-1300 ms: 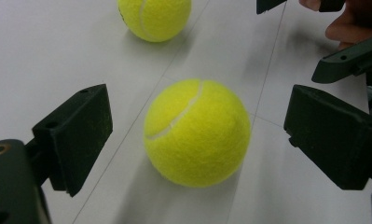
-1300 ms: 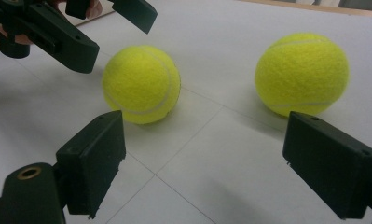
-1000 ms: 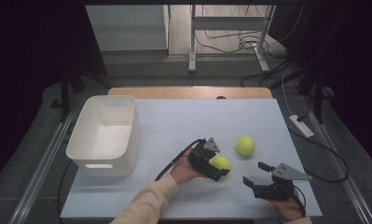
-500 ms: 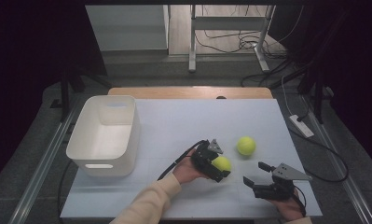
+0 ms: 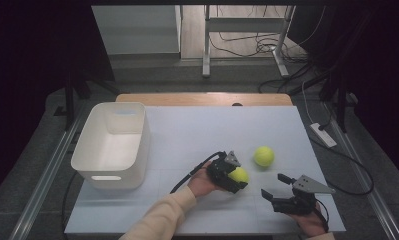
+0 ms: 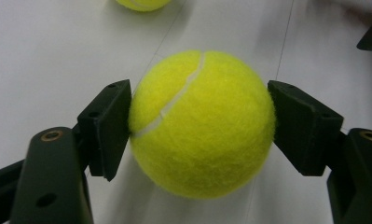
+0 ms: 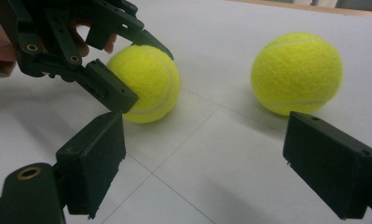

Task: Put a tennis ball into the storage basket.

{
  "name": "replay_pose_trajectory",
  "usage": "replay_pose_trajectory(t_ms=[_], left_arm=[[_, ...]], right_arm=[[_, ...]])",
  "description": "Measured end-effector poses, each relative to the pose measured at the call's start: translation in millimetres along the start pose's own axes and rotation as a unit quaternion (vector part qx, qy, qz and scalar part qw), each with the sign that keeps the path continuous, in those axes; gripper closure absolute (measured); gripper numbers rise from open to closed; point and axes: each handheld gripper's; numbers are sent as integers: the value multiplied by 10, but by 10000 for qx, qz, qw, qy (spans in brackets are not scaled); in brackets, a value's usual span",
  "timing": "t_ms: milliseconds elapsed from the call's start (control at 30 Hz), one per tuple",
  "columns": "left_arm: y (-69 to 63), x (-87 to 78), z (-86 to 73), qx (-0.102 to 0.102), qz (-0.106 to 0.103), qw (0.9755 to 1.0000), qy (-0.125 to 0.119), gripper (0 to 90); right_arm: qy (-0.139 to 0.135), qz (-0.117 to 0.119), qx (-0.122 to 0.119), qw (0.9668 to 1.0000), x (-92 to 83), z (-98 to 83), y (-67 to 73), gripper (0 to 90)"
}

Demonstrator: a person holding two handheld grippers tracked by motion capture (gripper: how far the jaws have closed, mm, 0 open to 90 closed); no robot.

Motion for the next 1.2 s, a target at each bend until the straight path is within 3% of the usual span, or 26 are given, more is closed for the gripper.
replay_pose_trajectory(t_ms=[133, 600, 933, 1200], left_arm=[[5, -32, -4, 24, 46, 10000, -1, 274], [47, -270, -16, -283, 49, 9983, -503, 274], [72, -394, -33, -361, 137, 9967, -711, 274], [81, -563, -85, -495, 252, 9927, -1072, 274]], right_arm=[[-9, -10, 1, 10000, -4, 1, 1, 130], [-19, -24, 0, 10000, -4, 1, 2, 130], [-16, -16, 9, 10000, -4, 0, 4, 130], [5, -29, 0, 10000, -3, 0, 6, 130]])
Point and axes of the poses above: each handheld gripper's, and its own axes: x roughly forward along the jaws, z roughly out of its top, y roughly to its left, and after that the axes turned 13 degrees about z, right-handed
